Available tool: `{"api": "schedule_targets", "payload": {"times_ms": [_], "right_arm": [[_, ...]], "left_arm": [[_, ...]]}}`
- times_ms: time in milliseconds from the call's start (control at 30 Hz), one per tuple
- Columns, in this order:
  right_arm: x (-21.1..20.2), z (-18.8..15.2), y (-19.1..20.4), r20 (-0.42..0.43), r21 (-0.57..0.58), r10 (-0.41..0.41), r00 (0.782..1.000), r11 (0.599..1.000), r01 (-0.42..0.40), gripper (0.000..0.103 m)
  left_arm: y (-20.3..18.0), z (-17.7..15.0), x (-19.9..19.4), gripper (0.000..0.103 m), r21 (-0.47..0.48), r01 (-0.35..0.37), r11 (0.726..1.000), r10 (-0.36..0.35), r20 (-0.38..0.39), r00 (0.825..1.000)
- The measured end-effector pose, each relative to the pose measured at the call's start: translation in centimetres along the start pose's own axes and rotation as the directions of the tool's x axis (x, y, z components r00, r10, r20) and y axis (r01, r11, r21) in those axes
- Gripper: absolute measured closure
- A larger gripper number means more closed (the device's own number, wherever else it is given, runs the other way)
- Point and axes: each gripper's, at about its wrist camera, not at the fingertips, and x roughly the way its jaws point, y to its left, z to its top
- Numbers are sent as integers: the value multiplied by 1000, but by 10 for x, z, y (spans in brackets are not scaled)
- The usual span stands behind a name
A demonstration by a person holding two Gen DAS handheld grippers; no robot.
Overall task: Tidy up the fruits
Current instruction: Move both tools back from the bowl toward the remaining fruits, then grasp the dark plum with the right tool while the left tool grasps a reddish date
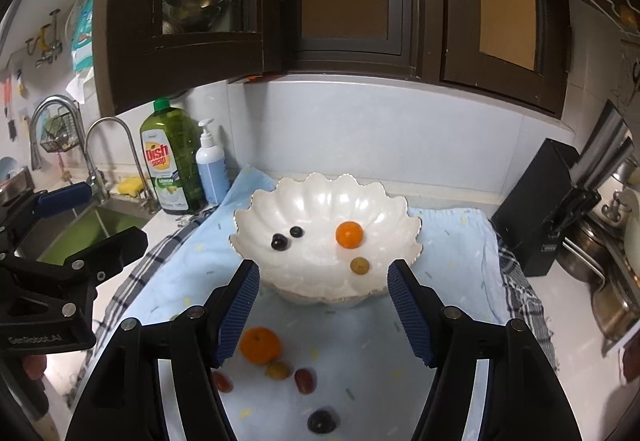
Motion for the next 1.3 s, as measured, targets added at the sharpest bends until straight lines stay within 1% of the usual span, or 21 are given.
{"api": "schedule_targets", "payload": {"times_ms": [200,400,633,767,933,1167,1300], "right_arm": [[-10,-18,4,-9,11,-9,1000,1000,9,35],[-10,-39,7,-56,17,4,998,1000,-3,35],[-10,-53,11,-76,16,-7,997,1000,8,35],[-9,-63,12,-92,21,-10,996,1000,12,35],[-4,-80,11,-140,48,8,990,999,-1,36],[7,-102,11,-196,53,5,981,999,6,36],[13,-112,9,-216,63,10,976,998,4,36]], "left_arm": [[-3,-17,-6,5,10,29,1000,-29,-21,999],[-9,-35,-7,5,17,44,999,-44,-49,998],[-12,-53,-4,6,24,66,997,-64,-77,995],[-16,-65,0,10,29,80,996,-77,-99,992],[-21,-83,7,14,36,95,995,-90,-132,987],[-30,-107,19,18,46,127,991,-117,-177,977],[-35,-117,26,23,54,139,989,-126,-191,973]]}}
